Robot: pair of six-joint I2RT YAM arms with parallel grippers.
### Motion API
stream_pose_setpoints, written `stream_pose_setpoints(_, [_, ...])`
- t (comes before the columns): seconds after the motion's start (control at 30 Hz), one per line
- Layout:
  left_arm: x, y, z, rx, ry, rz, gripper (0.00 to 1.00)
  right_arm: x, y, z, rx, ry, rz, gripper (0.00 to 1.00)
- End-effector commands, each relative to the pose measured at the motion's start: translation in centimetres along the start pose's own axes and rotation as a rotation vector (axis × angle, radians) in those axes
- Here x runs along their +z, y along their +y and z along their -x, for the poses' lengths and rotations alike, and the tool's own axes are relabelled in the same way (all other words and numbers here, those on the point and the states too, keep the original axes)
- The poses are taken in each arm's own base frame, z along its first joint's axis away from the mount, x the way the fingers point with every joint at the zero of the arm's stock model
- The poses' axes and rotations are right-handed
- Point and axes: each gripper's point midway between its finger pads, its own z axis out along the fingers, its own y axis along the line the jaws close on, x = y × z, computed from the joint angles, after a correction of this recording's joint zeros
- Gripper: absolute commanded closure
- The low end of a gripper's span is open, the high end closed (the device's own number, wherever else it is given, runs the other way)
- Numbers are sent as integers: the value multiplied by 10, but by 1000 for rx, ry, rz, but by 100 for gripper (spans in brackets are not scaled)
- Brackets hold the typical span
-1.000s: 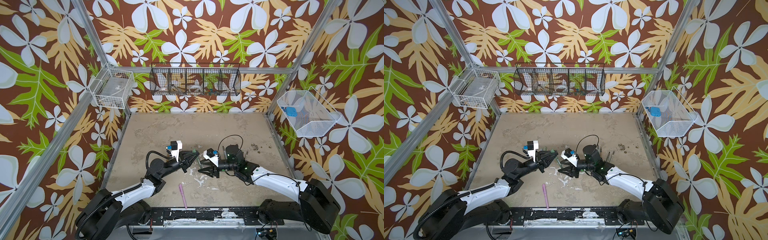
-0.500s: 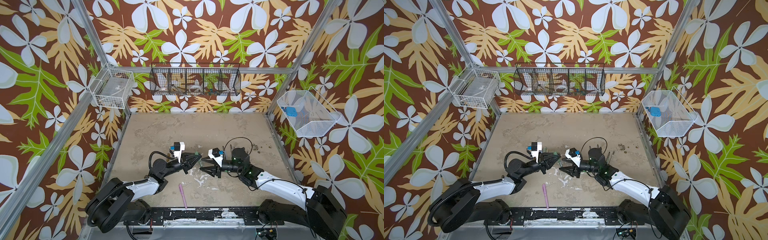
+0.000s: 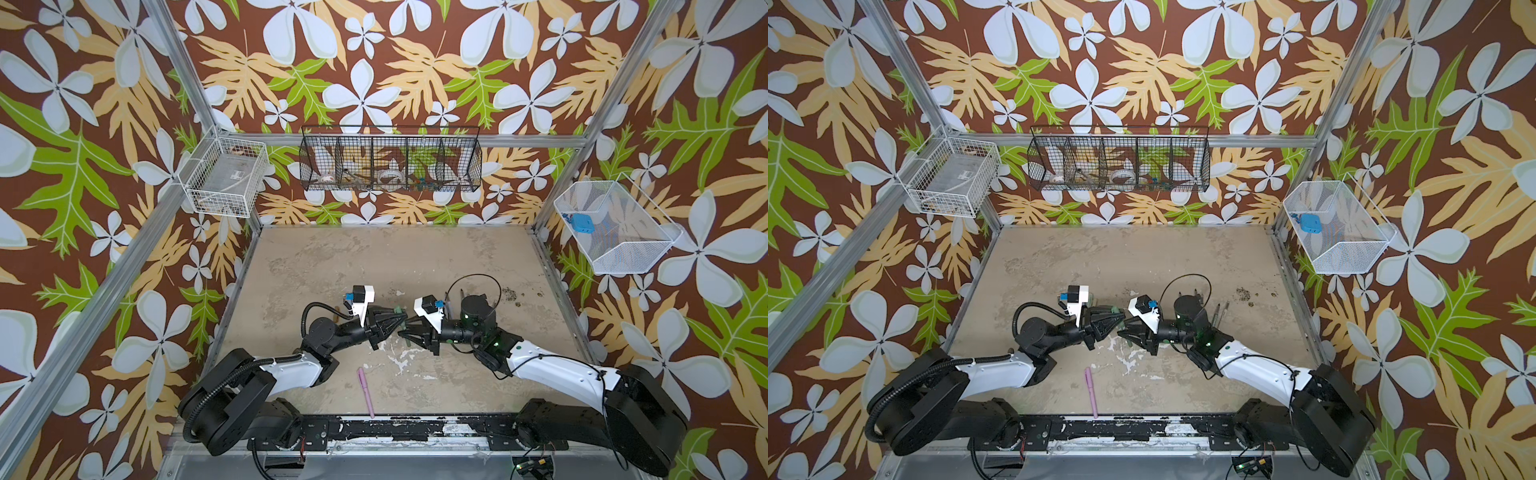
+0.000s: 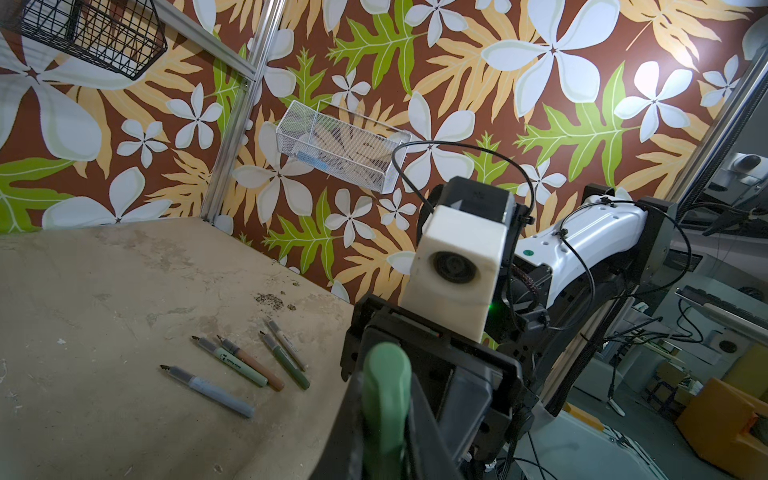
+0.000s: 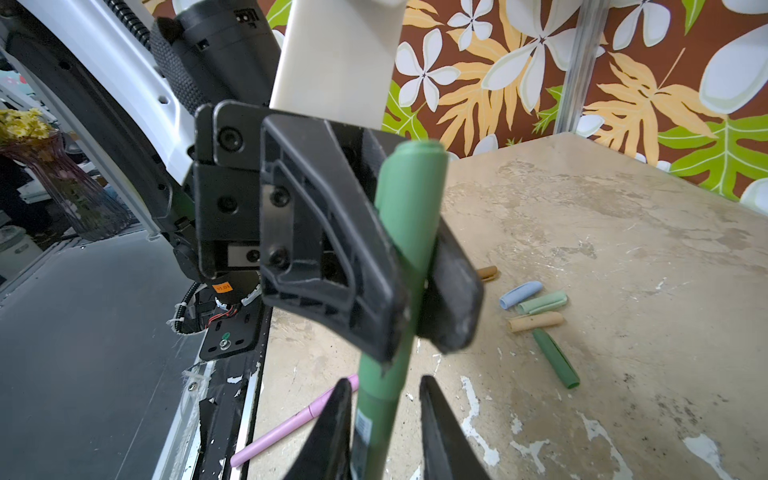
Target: Open the pen caps
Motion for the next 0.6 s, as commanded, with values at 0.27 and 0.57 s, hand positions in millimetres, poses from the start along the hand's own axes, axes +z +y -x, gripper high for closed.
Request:
stream_pose_setpoints(0.27, [1, -2, 8, 6, -39, -7, 100, -1, -9, 0, -3, -22, -57, 100])
stream_pose_setpoints(0.57, [-4, 37, 12, -97, -92, 192, 100, -18, -45, -1, -52, -26, -414, 100])
